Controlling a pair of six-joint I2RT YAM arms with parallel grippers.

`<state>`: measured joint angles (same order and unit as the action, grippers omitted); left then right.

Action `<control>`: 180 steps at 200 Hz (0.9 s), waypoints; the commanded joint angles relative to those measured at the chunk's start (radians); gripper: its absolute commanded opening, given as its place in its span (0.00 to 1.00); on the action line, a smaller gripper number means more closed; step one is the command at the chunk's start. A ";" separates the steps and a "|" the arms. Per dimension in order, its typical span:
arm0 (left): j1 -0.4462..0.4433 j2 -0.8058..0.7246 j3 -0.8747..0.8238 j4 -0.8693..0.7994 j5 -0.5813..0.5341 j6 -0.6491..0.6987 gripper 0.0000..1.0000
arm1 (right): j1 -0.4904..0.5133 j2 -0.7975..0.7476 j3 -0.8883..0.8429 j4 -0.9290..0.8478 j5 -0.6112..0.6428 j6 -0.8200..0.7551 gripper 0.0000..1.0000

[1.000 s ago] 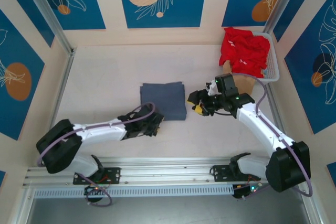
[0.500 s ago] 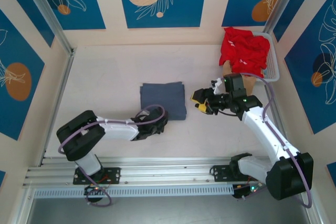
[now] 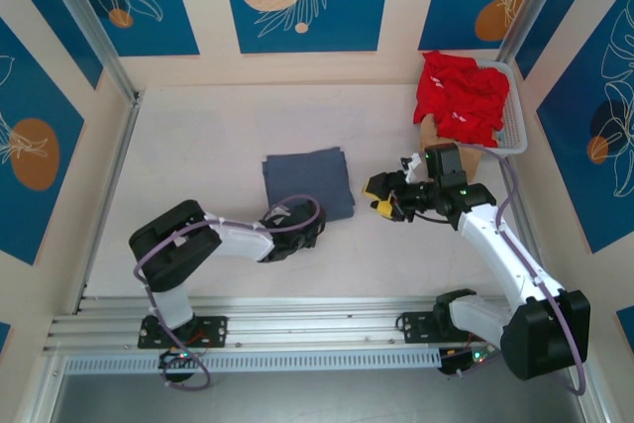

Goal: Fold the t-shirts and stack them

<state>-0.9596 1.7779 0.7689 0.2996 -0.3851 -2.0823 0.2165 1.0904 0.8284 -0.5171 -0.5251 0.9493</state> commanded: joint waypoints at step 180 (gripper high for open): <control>1.119 0.176 0.385 -0.291 0.617 0.890 0.00 | 0.004 0.145 0.232 -0.033 -0.018 -0.094 0.52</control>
<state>0.1131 1.8507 1.0302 0.0650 0.1154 -1.3602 0.2119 1.2121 1.0298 -0.5648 -0.5247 0.8631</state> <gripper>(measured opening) 0.043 0.519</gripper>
